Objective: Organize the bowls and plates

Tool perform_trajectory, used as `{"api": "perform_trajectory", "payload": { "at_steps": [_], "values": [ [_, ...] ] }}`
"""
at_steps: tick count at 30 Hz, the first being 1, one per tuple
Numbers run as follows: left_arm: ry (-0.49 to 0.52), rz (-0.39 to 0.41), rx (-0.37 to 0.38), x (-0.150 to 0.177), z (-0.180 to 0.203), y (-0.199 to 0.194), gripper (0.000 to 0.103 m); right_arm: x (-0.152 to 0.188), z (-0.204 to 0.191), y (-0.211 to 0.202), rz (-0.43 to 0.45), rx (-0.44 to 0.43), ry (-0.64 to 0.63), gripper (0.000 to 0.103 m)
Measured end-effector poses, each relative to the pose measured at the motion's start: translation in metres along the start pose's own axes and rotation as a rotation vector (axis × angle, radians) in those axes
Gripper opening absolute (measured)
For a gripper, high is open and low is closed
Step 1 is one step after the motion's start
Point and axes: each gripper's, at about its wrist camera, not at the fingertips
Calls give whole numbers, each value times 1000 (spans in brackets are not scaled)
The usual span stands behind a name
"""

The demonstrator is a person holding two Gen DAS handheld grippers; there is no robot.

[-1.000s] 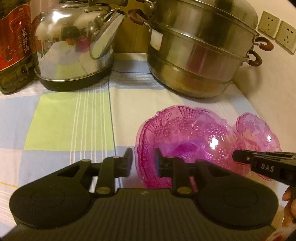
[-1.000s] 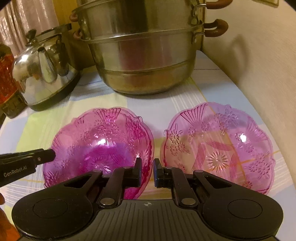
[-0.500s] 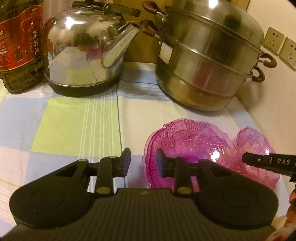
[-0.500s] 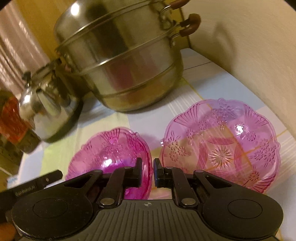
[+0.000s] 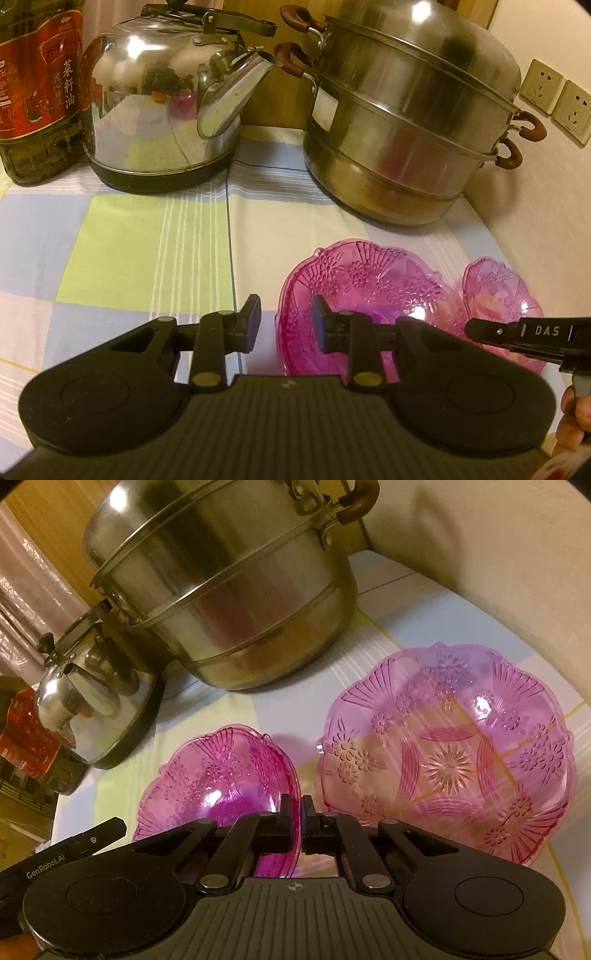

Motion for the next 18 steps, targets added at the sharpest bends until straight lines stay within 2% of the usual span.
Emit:
{"api": "perform_trajectory", "payload": {
  "at_steps": [7, 12, 14, 16, 17, 18],
  "values": [
    [-4, 7, 11, 0, 1, -5, 26, 1, -1, -3, 16, 2, -12, 4],
    [-8, 4, 48, -3, 10, -12, 27, 1, -4, -19, 50, 58, -95, 5],
    [2, 4, 69, -2, 18, -16, 31, 2, -1, -25, 55, 80, -102, 6],
    [11, 5, 90, 0, 28, -21, 39, 1, 6, -33, 61, 87, -76, 10],
    [18, 6, 103, 1, 34, -23, 41, 1, 10, -38, 67, 90, -62, 16],
    [22, 6, 113, 3, 38, -26, 45, 0, 13, -43, 76, 93, -48, 26]
  ]
}}
Point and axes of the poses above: each gripper's, at about its wrist camera, not at the fingertips, and y roughly the way its jaws point, z to its right, x to its underside, and after that the axes turned 14 degrees about -x, right-handed
